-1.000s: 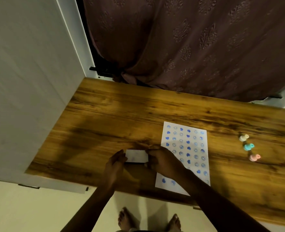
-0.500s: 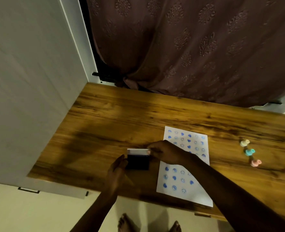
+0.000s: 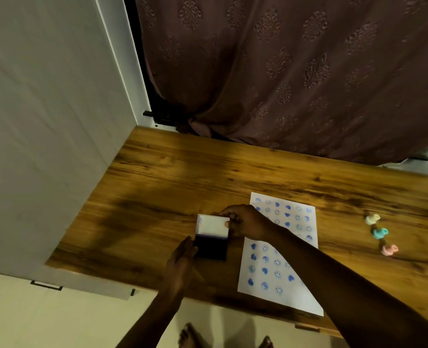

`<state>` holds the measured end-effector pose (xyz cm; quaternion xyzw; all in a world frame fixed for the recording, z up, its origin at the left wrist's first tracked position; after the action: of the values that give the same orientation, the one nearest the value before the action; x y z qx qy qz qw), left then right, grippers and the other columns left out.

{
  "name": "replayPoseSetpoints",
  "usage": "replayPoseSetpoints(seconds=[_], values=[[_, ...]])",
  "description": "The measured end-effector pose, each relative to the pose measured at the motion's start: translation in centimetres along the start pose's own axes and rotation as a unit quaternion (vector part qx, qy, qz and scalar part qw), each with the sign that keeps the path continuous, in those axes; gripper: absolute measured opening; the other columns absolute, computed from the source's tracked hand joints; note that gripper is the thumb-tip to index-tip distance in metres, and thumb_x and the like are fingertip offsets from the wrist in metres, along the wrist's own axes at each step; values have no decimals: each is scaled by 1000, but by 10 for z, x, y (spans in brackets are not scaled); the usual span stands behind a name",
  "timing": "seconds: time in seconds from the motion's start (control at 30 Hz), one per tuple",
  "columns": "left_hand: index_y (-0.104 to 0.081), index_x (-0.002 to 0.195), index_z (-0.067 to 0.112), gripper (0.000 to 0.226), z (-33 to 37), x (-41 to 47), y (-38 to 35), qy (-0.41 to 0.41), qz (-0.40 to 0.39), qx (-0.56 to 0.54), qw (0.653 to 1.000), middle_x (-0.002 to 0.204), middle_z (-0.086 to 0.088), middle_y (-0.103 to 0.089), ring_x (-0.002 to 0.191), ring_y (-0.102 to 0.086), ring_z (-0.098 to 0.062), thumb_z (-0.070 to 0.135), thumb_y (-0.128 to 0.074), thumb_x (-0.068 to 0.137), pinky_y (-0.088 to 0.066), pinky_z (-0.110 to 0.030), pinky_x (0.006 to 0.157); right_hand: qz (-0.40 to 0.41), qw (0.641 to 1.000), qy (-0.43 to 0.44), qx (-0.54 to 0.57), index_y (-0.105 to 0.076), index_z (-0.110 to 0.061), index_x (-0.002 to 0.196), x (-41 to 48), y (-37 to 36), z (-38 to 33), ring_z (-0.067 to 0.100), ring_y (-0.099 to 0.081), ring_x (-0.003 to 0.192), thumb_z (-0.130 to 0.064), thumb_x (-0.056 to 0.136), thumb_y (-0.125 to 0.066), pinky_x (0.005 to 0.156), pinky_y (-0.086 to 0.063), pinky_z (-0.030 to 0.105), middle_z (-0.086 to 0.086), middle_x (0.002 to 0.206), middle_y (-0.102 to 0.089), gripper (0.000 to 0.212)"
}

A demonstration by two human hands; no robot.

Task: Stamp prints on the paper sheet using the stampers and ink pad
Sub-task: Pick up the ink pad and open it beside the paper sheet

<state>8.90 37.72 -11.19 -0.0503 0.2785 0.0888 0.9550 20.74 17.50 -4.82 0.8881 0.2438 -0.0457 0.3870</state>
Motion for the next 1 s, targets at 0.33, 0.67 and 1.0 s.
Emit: replayPoseSetpoints(seconds=[0.33,0.67,1.0], values=[[-59,136,23,34,0,-5,-2,0,-2,-7,1000,130,-7,-63,110,-62,-22,26,-58,102,-51,-36,83,49,998,-24,-15,-74,-15,119,3,-3,15,16,-67,102,-22,90,-77,80,-53,19,3,117,-69,30],[-57,141,22,38,36,-10,-11,-77,11,53,996,131,-4,-61,119,-59,-28,27,-56,103,-51,-43,95,98,995,-8,-8,-72,-10,124,-13,21,6,20,-67,111,-10,90,-75,93,-56,25,8,125,-70,34],[-62,132,21,28,55,-29,-128,-107,-86,121,983,125,-17,-69,115,-67,-38,15,-54,105,-50,-63,104,208,973,-36,89,-75,-20,119,-108,98,45,-6,-70,86,-24,93,-73,73,-52,8,-8,107,-77,27]])
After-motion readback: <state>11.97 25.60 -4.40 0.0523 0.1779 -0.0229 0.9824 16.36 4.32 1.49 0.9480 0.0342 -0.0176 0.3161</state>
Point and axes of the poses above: each hand's wrist, its own x-axis towards the middle knuckle, its own y-axis out of the back of the hand, z = x × y, the point moved 10 cm from there along x, towards the middle knuckle
